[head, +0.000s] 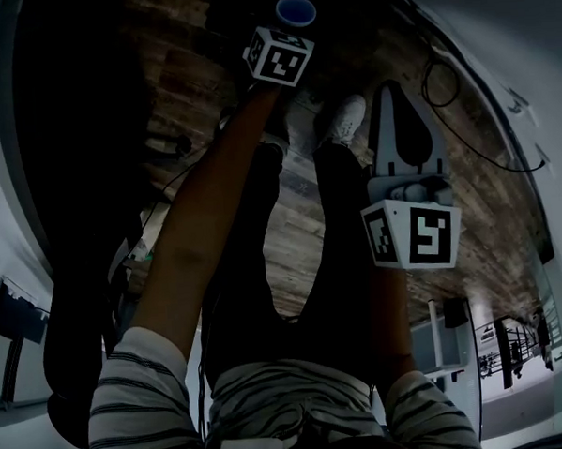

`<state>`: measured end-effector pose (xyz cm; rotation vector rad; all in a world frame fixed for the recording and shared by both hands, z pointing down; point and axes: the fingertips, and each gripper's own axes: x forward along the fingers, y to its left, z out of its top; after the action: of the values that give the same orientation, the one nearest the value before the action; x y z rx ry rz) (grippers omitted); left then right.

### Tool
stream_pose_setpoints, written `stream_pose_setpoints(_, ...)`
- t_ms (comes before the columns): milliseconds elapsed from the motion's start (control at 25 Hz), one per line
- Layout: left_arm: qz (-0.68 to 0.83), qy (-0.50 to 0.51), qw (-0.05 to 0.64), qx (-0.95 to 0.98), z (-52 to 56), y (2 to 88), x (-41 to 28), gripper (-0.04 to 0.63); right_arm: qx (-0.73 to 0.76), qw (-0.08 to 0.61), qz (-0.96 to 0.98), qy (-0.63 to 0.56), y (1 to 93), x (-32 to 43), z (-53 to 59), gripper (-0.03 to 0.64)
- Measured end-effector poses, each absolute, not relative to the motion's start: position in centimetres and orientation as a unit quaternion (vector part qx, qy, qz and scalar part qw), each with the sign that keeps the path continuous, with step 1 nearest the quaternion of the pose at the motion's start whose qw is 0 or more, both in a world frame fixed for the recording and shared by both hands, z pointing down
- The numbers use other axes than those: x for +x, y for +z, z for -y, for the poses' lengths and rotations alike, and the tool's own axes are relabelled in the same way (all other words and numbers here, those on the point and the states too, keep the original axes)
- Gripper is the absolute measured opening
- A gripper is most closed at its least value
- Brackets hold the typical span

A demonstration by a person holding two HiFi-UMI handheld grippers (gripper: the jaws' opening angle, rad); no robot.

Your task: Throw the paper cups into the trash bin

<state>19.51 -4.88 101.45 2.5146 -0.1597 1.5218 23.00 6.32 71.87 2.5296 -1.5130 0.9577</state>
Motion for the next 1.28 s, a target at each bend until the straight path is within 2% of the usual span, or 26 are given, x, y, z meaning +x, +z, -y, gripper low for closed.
stream_pose_setpoints(520,0.051,0.559,0.182,0.808,4.9,105.9,19.5,0.304,0.807,0.021,0.493,0.323,74.3,23.0,-7.2,0.01)
stream_pose_setpoints(1280,0.057,0.601,0.142,0.784,5.2,108.0,19.6,0.304,0.806,0.021,0.494,0.326,75.0,23.3,-6.7,0.01)
